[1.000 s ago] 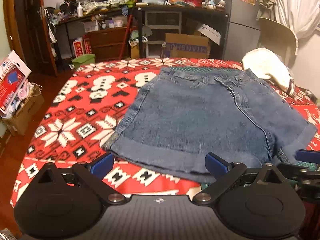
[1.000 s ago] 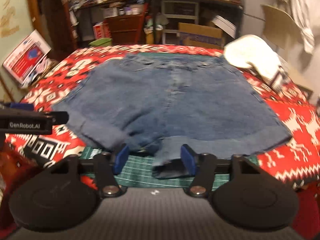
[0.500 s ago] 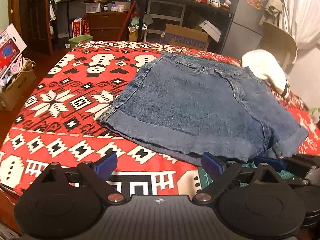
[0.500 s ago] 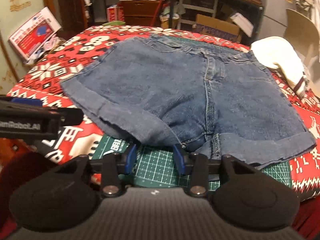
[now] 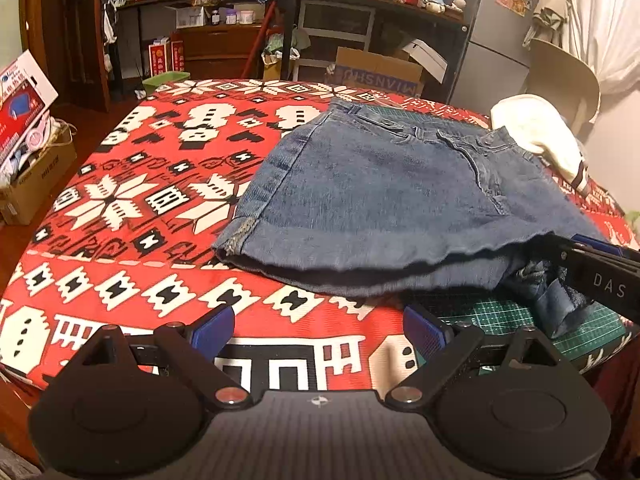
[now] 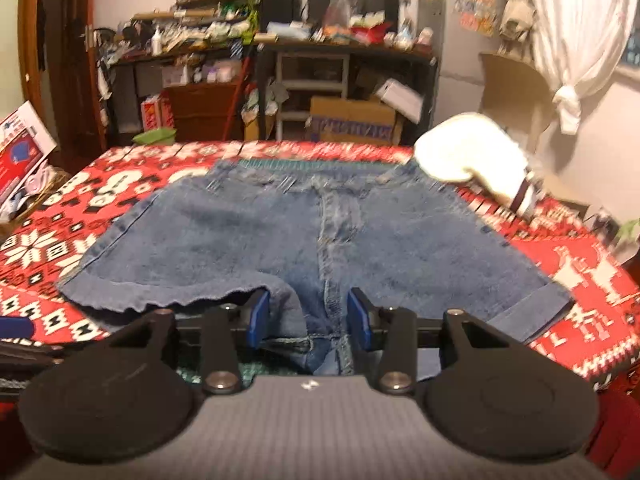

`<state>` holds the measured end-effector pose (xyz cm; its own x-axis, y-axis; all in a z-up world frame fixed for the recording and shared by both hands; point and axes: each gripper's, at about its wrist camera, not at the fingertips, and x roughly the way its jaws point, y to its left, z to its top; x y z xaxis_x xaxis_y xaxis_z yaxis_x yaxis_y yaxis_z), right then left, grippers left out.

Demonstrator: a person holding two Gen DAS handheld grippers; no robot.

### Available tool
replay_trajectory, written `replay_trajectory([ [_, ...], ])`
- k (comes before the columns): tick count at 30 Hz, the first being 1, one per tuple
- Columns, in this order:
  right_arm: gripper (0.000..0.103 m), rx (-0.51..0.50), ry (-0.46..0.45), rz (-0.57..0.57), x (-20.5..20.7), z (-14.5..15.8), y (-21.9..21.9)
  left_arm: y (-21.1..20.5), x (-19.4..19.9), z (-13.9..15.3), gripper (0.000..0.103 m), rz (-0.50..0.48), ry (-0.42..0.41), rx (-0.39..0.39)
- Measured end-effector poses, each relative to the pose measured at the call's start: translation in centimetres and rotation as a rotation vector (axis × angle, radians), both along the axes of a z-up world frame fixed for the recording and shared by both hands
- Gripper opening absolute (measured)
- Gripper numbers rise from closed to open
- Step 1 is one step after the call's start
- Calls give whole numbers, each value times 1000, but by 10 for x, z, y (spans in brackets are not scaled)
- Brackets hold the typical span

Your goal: Fold clothes

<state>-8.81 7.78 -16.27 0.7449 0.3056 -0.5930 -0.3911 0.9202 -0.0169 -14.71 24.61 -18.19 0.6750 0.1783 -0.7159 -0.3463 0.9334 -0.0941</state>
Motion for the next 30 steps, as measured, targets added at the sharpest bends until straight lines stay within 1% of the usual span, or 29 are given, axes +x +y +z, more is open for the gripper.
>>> replay_trajectory([
  [2, 46, 0, 12, 35, -3, 0, 5, 0, 0, -1, 85, 3, 1, 15],
  [4, 46, -29, 10, 77, -7, -3, 15, 1, 1, -3, 82, 4, 8, 15],
  [6, 45, -63, -6, 84, -4, -7, 27, 2, 0, -4, 82, 7, 14, 15],
  [7, 42, -66, 3, 76, 2, -7, 30, 2, 0, -3, 81, 8, 15, 17],
  [8, 35, -65, 17, 66, 9, -7, 31, 1, -1, -2, 79, 7, 13, 18],
  [9, 19, -47, 52, 60, 18, -5, 29, 1, -1, -1, 78, 5, 10, 18],
  [10, 13, -23, 93, 56, 28, -2, 26, 0, -2, 0, 74, -3, 4, 16],
  [11, 12, 11, 134, 52, 38, 2, 21, -2, -2, 2, 67, -19, 0, 13],
  [12, 10, 46, 176, 51, 48, 7, 15, -5, -1, 3, 64, -41, -2, 10],
  [14, 9, 129, 290, 82, 70, 19, 5, -13, 1, 4, 56, -83, -3, 17],
  [17, 11, 215, 483, 150, 102, 26, 1, -28, 6, 5, 54, -137, -9, 40],
  [18, 16, 229, 541, 161, 111, 25, 1, -32, 8, 4, 54, -152, -10, 44],
  [20, 18, 238, 626, 149, 123, 18, 1, -39, 9, 3, 54, -173, -6, 56],
  [22, 29, 225, 634, 135, 123, 14, -2, -45, 9, 1, 54, -189, -2, 71],
  [26, 32, 201, 593, 151, 100, 15, -16, -44, 8, -3, 54, -187, 15, 69],
  [30, 34, 191, 496, 131, 64, 21, -32, -35, 7, -4, 54, -154, 13, 43],
])
